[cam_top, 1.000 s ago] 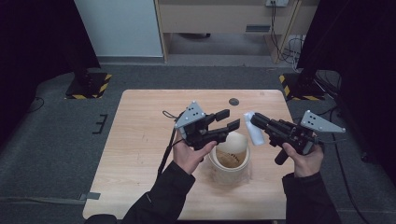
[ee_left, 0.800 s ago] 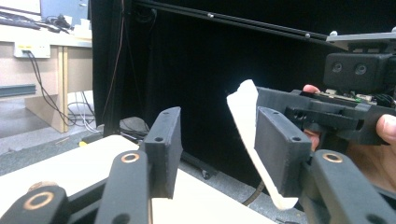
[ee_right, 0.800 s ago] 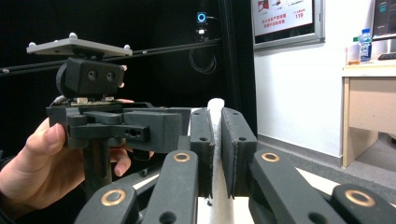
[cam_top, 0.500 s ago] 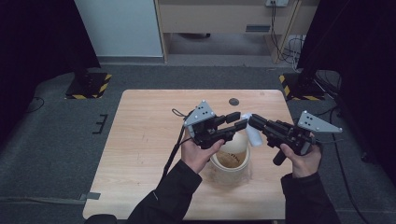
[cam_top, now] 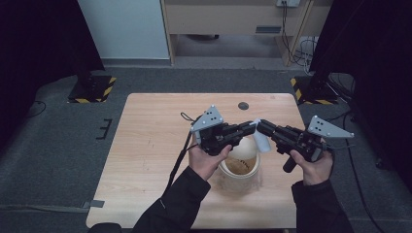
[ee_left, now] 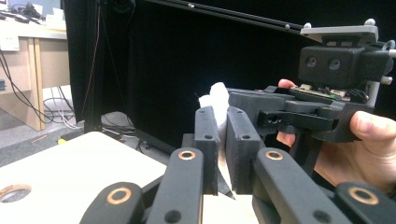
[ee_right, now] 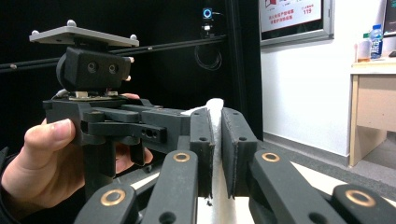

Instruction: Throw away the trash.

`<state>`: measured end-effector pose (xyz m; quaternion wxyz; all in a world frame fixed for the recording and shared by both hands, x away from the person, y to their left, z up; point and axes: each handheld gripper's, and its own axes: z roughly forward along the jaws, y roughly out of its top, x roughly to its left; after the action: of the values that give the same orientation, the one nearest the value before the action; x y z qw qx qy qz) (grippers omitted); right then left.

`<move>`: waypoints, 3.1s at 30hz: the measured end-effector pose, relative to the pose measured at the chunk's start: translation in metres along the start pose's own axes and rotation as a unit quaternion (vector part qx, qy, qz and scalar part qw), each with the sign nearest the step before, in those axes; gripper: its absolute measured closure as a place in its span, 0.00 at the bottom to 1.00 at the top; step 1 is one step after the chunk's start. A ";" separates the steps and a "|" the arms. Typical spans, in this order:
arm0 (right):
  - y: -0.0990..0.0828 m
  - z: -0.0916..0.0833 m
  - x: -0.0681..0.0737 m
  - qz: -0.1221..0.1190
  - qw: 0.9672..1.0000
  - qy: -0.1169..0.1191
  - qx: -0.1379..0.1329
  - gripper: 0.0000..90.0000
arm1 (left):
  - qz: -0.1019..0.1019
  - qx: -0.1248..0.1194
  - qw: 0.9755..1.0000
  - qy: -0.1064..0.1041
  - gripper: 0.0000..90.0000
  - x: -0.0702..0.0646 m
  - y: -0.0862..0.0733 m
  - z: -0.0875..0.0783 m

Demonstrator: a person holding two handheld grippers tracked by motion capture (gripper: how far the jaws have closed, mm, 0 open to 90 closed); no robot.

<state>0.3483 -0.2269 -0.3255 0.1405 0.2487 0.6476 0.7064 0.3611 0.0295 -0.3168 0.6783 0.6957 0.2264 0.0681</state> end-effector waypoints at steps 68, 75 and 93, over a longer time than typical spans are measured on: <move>-0.068 -0.034 -0.094 0.036 0.978 -0.192 0.069 0.54 | 0.130 0.057 0.989 0.037 0.95 -0.010 -0.080 -0.035; -0.070 -0.033 -0.094 0.036 0.979 -0.189 0.071 0.54 | 0.131 0.063 0.988 0.045 0.95 -0.007 -0.088 -0.034; -0.072 -0.034 -0.096 0.036 0.978 -0.190 0.073 0.55 | 0.106 0.087 0.990 0.031 0.94 -0.005 -0.102 -0.028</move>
<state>0.4014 -0.2969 -0.4136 0.2171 0.4108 0.6495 0.6019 0.3226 0.0507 -0.4133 0.5967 0.7697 0.1778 0.1412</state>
